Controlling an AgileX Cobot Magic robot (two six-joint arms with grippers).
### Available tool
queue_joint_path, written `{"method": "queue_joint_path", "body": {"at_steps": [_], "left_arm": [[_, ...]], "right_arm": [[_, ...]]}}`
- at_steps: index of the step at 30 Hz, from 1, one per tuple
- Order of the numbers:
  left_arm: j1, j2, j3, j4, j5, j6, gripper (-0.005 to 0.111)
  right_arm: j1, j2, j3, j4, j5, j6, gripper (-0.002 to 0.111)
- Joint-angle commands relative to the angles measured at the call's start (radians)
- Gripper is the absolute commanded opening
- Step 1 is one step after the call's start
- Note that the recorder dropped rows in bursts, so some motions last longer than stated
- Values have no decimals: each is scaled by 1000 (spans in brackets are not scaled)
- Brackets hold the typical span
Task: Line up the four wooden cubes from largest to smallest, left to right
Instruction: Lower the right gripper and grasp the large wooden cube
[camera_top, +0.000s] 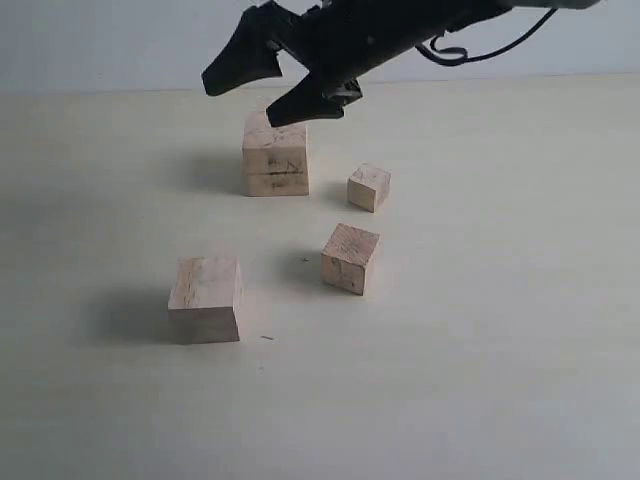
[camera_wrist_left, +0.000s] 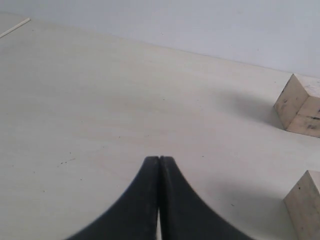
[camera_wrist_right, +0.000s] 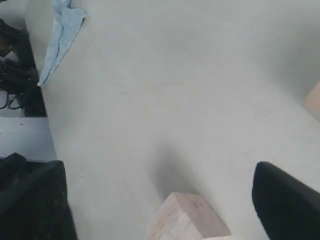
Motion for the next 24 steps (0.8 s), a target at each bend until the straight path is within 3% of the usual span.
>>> {"method": "queue_joint_path", "body": {"at_steps": [1, 4, 6, 12, 19, 24], "left_arm": [[-5, -6, -1, -7, -13, 5, 0], [-5, -6, -1, -7, -13, 5, 0], [-5, -6, -1, -7, -13, 5, 0], [-5, -6, -1, -7, -13, 5, 0], [-5, -6, -1, -7, -13, 5, 0], [-5, -6, -1, -7, -13, 5, 0]], "right_arm": [[87, -5, -152, -379, -119, 323, 95], [199, -3, -224, -858, -269, 736, 95], [238, 6, -230, -996, -330, 867, 95], [252, 99, -230, -1081, -392, 1110, 95], [252, 204, -345, -1291, -371, 1247, 95], [252, 252, -408, -1320, -359, 1273, 95]]}}
